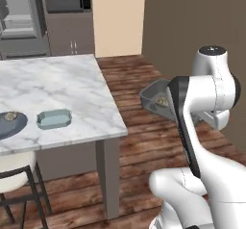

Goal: Place two dumplings into each of the tupperware containers and then place the containers in the fridge.

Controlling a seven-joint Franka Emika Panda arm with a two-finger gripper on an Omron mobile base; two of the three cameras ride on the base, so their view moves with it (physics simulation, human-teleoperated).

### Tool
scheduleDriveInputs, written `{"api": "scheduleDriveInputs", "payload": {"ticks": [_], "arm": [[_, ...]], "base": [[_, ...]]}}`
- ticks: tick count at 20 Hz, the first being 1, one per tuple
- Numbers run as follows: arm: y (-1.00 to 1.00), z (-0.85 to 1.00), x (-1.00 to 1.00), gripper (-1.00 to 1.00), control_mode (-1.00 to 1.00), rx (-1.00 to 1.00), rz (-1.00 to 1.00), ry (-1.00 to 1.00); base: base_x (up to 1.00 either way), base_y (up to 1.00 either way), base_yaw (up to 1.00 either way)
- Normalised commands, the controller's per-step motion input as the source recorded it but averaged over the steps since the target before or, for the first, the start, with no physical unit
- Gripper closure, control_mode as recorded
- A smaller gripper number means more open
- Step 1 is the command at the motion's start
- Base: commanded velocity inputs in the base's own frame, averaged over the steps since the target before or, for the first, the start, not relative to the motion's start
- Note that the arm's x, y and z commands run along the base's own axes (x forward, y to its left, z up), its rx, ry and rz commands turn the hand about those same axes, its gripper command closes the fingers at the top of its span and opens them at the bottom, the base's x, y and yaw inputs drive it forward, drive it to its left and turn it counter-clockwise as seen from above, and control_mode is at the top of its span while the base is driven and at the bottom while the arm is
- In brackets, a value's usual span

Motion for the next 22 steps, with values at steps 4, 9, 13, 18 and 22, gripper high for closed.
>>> {"api": "scheduleDriveInputs", "payload": {"ticks": [4,9,13,18,22], "arm": [[0.00,0.00,0.00,1.00,1.00,0.00,0.00,0.00],[0.00,0.00,0.00,1.00,1.00,0.00,0.00,0.00],[0.00,0.00,0.00,1.00,1.00,0.00,0.00,0.00],[0.00,0.00,0.00,1.00,1.00,0.00,0.00,0.00],[0.00,0.00,0.00,1.00,1.00,0.00,0.00,0.00]], "base": [[0.39,-1.00,0.12],[0.95,-1.00,0.21],[1.00,-1.00,0.22],[1.00,-0.84,0.27],[1.00,-0.59,0.41]]}}
